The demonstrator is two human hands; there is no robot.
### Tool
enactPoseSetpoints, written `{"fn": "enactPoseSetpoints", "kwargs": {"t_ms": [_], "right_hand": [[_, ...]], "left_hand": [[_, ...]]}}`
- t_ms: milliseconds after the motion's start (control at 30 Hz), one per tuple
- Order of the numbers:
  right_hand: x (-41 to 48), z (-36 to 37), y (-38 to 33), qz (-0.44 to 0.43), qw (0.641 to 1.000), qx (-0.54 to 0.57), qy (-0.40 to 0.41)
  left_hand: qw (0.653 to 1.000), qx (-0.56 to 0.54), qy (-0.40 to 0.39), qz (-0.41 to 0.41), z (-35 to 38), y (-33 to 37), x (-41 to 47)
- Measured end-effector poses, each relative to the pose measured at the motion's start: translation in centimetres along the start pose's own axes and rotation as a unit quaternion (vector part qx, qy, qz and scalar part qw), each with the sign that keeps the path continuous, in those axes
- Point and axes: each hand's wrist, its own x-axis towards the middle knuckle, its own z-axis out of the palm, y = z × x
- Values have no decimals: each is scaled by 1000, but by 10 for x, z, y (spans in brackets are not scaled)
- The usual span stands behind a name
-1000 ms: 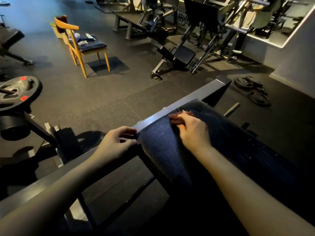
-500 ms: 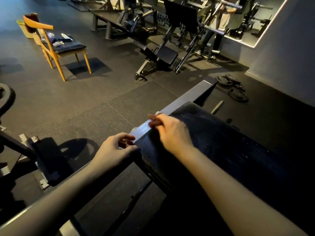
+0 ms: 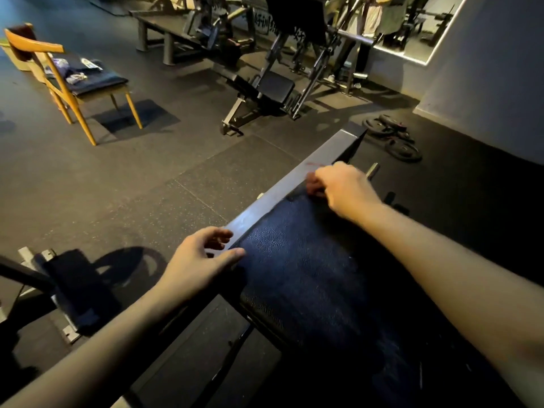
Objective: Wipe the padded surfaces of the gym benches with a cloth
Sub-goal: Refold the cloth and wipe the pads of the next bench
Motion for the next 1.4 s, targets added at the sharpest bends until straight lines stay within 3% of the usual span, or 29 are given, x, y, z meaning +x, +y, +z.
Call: {"fn": "enactPoseSetpoints", "kwargs": {"t_ms": [100, 200, 300, 400, 467, 500, 533, 600, 667, 733, 800, 867, 933, 1000, 1033, 1100, 1167, 1233, 1300, 1400], "right_hand": [[20, 8, 38, 219, 975, 2, -25], [17, 21, 11, 279, 945, 170, 9], [-9, 15, -48, 154, 958, 242, -10], [-54, -8, -99, -75, 953, 288, -59], [-57, -11, -88, -176, 946, 269, -37], [-48, -8, -69, -175, 953, 246, -27], [-33, -7, -46, -132, 966, 221, -25], [-4, 1, 8, 32, 984, 165, -56], [13, 15, 44, 191, 971, 120, -79], [16, 23, 37, 259, 957, 118, -61], [7, 28, 2, 211, 958, 191, -35], [-18, 16, -35, 78, 964, 246, -63], [-55, -1, -48, -56, 964, 243, -96], [-82, -11, -31, -104, 968, 215, -79], [-87, -10, -11, -70, 976, 198, -61], [-82, -9, 35, 85, 985, 145, -36], [-63, -5, 66, 266, 957, 109, -37], [-45, 3, 50, 329, 933, 146, -12], [-43, 9, 1, 243, 946, 216, -9], [-75, 8, -44, -12, 970, 238, -54]], "left_hand": [[999, 27, 24, 8, 21, 0, 10], [996, 53, 70, 30, 29, 1, 15], [995, 25, 94, 28, 36, -1, 17], [992, 3, 119, 32, 44, -3, 15], [991, 15, 131, 37, 45, -2, 14], [991, 17, 130, 37, 45, -2, 14], [991, 20, 129, 36, 44, -2, 15], [992, 22, 122, 31, 44, -3, 15], [992, 12, 121, 15, 44, -5, 16], [993, 8, 120, 0, 44, -6, 17], [993, 7, 117, -7, 44, -9, 18], [994, 19, 104, -6, 42, -8, 18], [996, 33, 86, -9, 41, -4, 18], [995, 76, 67, 2, 39, 1, 21], [992, 108, 57, 17, 40, 3, 23], [985, 155, 54, 57, 41, 8, 27], [976, 185, 51, 100, 44, 15, 29], [966, 216, 26, 136, 47, 22, 31], [959, 237, 7, 157, 47, 25, 34], [950, 252, -3, 183, 48, 23, 39]]}}
